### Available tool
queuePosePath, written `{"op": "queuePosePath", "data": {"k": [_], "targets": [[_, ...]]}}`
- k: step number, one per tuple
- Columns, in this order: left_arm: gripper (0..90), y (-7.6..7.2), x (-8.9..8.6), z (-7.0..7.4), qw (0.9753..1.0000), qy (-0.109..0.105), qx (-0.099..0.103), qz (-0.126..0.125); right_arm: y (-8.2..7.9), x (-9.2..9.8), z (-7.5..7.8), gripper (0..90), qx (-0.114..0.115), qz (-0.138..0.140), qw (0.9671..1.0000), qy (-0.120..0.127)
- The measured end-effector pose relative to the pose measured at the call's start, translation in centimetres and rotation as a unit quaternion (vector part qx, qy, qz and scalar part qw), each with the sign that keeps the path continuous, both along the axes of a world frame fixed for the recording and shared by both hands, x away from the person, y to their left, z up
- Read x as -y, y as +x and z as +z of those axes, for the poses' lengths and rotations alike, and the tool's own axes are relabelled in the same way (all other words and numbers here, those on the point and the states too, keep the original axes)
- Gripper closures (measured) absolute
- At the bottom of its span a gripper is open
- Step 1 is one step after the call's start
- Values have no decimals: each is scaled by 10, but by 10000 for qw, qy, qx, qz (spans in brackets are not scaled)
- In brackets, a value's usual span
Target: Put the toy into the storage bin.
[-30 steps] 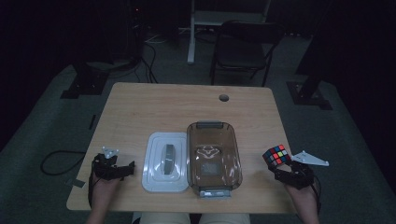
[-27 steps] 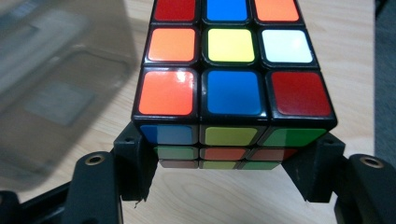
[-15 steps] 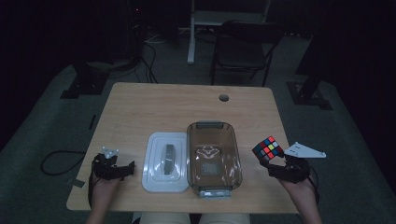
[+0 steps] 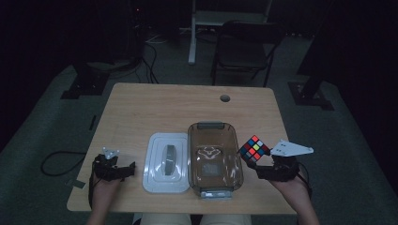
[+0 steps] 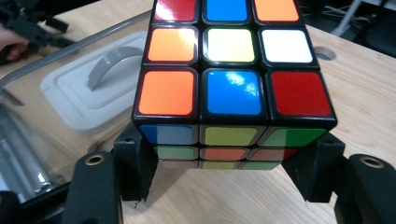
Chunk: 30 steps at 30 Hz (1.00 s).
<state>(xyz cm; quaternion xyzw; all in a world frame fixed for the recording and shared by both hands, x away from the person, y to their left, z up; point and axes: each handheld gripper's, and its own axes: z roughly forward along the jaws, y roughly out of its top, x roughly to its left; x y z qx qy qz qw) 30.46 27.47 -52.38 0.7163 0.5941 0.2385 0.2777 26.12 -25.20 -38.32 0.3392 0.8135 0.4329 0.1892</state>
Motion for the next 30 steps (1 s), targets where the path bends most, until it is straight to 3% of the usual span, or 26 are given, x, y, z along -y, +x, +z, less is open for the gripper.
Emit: {"op": "queuePosePath", "data": {"k": [9,15,25,30], "targets": [[5,0,0,0,10000,1,-1,-2,4,-26,2,343,-85,579,9977,-340],[5,0,0,0,10000,7,-4,-6,8,-41,3,342,-226,943,9938,-536],[5,0,0,0,10000,5,2,-16,24,-65,1,342,-606,1520,9813,-1018],[6,0,0,0,10000,5,2,-15,29,-75,-2,343,-786,1758,9721,-1340]]}}
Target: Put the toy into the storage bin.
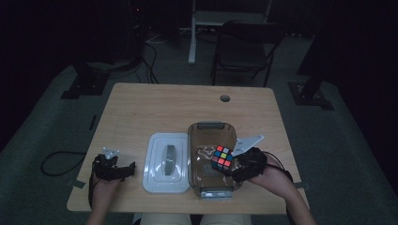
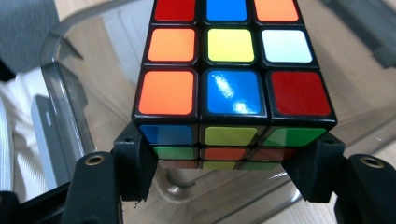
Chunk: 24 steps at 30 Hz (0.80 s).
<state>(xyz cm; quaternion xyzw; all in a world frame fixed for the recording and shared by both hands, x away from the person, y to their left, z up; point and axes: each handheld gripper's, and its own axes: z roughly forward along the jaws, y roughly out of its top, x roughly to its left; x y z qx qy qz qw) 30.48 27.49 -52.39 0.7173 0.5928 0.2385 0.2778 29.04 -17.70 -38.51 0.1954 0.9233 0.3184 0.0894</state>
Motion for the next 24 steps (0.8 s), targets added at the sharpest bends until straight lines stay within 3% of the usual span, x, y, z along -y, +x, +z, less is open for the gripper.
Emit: {"op": "queuePosePath", "data": {"k": [8,12,13,14,24], "targets": [[6,0,0,0,10000,-1,0,0,7,-21,-3,342,-92,336,9974,-635],[6,0,0,0,10000,0,0,0,9,-39,-5,342,-320,689,9908,-1120],[6,0,0,0,10000,0,0,0,9,-39,-5,342,-320,689,9908,-1120],[5,0,0,0,10000,0,0,-1,11,-47,-7,342,-405,853,9857,-1397],[6,0,0,0,10000,0,0,0,22,-75,-15,342,-557,1204,9630,-2348]]}}
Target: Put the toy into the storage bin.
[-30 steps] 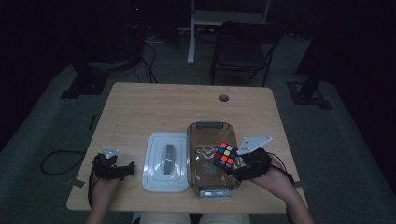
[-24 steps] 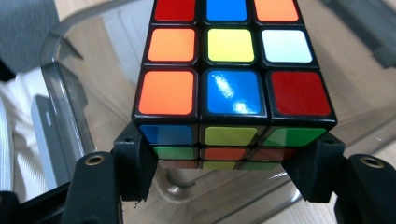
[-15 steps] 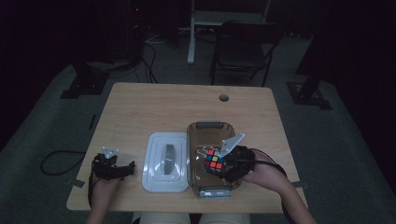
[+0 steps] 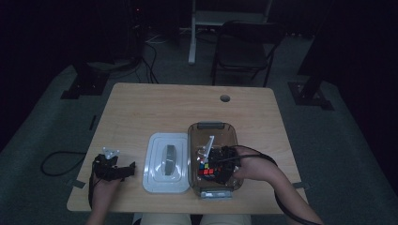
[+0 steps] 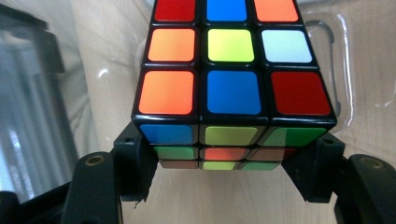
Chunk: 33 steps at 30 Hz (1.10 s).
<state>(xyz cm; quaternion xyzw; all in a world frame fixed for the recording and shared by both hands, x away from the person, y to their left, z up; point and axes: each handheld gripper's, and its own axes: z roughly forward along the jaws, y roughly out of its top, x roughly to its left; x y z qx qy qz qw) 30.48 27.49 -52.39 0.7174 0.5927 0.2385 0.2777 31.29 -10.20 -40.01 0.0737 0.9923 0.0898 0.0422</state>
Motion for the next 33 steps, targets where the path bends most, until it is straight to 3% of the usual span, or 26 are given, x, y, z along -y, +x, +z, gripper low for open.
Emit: {"op": "queuePosePath", "data": {"k": [4,8,9,10,18,24,33], "targets": [[6,0,0,0,10000,0,-1,0,5,-8,-6,342,-49,46,9991,-424],[6,0,0,0,10000,0,-1,0,7,-13,-12,342,-123,35,9980,-618],[6,0,0,0,10000,-1,0,0,8,-18,-18,342,-88,59,9962,-863],[6,0,0,0,10000,0,0,0,8,-20,-20,342,-63,102,9954,-946],[6,0,0,0,10000,-1,0,0,7,-33,-35,342,-176,246,9899,-1385],[5,0,0,0,10000,-1,0,0,9,-36,-43,342,-285,221,9881,-1499],[6,0,0,0,10000,0,0,0,11,-37,-46,341,-451,200,9895,-1360]]}}
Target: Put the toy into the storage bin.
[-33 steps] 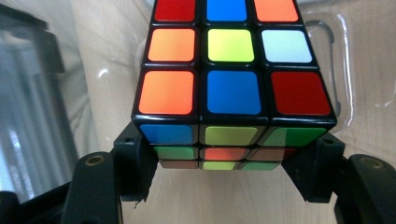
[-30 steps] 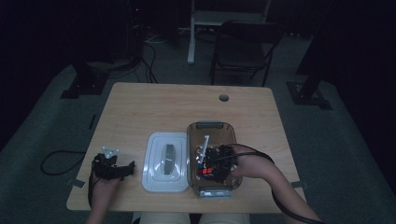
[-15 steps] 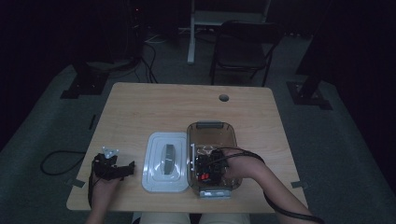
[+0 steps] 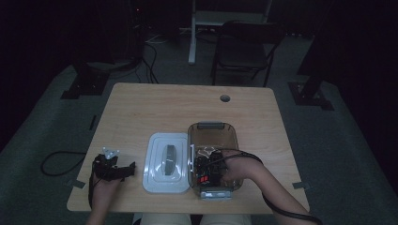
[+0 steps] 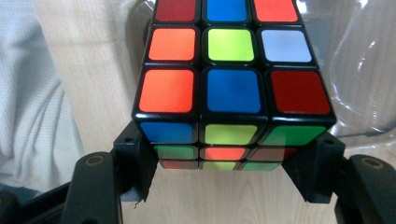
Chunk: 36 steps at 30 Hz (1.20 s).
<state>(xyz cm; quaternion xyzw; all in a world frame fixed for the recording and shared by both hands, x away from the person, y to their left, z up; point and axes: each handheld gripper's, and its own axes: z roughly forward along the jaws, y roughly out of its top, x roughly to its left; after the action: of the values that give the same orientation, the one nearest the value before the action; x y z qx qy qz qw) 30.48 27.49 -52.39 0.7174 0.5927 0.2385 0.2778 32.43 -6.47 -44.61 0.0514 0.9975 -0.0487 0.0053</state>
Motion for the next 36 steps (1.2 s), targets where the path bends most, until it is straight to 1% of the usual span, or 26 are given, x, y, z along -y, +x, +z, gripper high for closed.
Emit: {"op": "queuePosePath", "data": {"k": [6,12,15,18,23,24,27,28,30,31,32,35,36], "targets": [[5,0,0,0,10000,0,0,0,0,0,0,340,26,16,10000,-6],[6,0,0,0,10000,0,0,0,2,-1,3,329,57,-73,9998,163],[6,0,0,0,10000,0,0,0,2,0,4,316,19,-112,9997,218],[5,0,0,0,10000,0,0,0,1,2,7,304,71,-153,9993,321],[6,0,0,0,10000,0,-1,0,1,8,17,283,117,-175,9977,650],[5,0,0,0,10000,0,-2,-1,0,9,19,283,148,-184,9971,724],[5,0,0,0,10000,1,-7,-3,0,15,25,281,140,-268,9946,988],[5,0,0,0,10000,1,-7,-3,0,15,25,281,140,-268,9946,988],[6,0,0,0,10000,0,-7,-2,-1,20,29,264,159,-294,9920,1217],[6,0,0,0,10000,0,-8,-2,-1,22,30,260,179,-303,9912,1275],[6,0,0,0,10000,1,-8,-3,-1,24,32,258,202,-346,9899,1358],[6,0,0,0,10000,1,-8,-3,-1,33,36,230,305,-476,9845,1659],[5,0,0,0,10000,0,-7,-2,-1,37,38,223,348,-551,9811,1822]]}}
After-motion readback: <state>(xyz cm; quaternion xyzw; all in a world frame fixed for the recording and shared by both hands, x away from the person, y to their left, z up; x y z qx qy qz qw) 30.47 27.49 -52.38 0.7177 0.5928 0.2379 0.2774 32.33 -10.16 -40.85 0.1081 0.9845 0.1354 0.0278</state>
